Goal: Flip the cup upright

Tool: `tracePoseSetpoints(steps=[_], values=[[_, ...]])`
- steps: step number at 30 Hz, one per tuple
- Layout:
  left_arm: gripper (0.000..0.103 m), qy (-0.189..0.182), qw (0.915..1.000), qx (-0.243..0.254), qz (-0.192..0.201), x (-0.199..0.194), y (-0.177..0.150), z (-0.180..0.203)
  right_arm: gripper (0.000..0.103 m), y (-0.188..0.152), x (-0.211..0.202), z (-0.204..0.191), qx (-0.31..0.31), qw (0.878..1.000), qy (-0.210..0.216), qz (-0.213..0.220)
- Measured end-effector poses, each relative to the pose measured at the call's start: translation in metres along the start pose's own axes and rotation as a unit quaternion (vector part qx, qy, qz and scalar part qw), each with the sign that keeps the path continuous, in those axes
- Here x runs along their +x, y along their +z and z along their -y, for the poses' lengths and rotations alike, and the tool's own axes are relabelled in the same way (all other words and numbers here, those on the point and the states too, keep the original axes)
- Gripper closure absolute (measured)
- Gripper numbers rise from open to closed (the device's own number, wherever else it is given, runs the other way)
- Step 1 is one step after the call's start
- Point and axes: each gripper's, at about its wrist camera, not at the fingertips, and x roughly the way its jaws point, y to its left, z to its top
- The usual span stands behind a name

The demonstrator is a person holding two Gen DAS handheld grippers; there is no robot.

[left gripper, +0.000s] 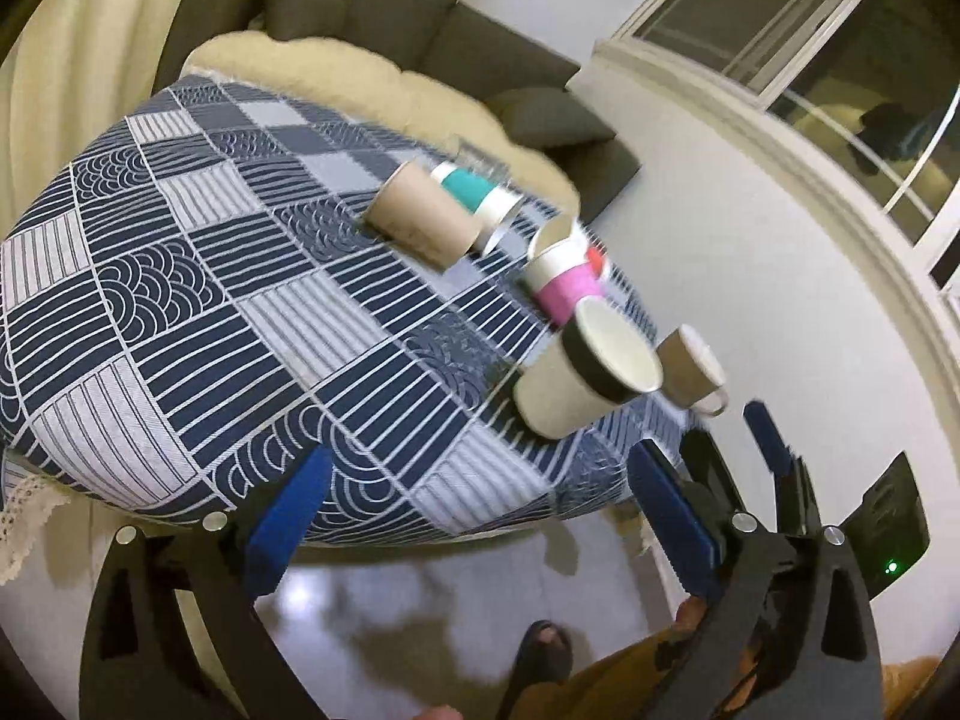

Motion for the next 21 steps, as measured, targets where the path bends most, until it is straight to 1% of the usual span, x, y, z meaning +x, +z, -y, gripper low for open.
tracePoseSetpoints(steps=[2,5,6,8,11,13,14,15,17,21], values=[[0.007,-0.002,0.9998,0.01,0.016,-0.01,-0.002,0.007,0.005,0.008,-0.013,0.006,-0.001,1.0,0.006,-0.001],[0.007,-0.007,0.9992,0.026,0.031,-0.023,-0.009,0.017,0.005,0.018,-0.028,0.016,0.004,1.0,0.014,-0.005],[0.007,-0.005,0.9989,0.034,0.032,-0.026,-0.012,0.022,0.005,0.022,-0.033,0.021,0.01,1.0,0.024,-0.011],[0.007,0.006,0.9975,0.058,0.04,-0.033,-0.017,0.032,0.005,0.027,-0.042,0.028,0.012,0.999,0.038,-0.027],[0.007,0.035,0.9924,0.102,0.058,-0.046,-0.027,0.053,0.005,0.03,-0.057,0.039,0.016,0.998,0.057,-0.033],[0.007,0.056,0.9864,0.137,0.073,-0.056,-0.036,0.07,0.005,0.032,-0.07,0.047,0.014,0.997,0.065,-0.028],[0.007,0.061,0.9841,0.149,0.076,-0.059,-0.039,0.075,0.005,0.033,-0.075,0.05,0.013,0.997,0.069,-0.027],[0.007,0.066,0.9797,0.17,0.082,-0.064,-0.045,0.085,0.005,0.034,-0.081,0.054,0.011,0.997,0.07,-0.026],[0.007,0.07,0.9738,0.197,0.088,-0.07,-0.053,0.097,0.005,0.035,-0.09,0.062,0.005,0.997,0.069,-0.023],[0.007,0.085,0.964,0.234,0.093,-0.075,-0.065,0.112,0.005,0.036,-0.101,0.074,-0.009,0.997,0.066,-0.029]])
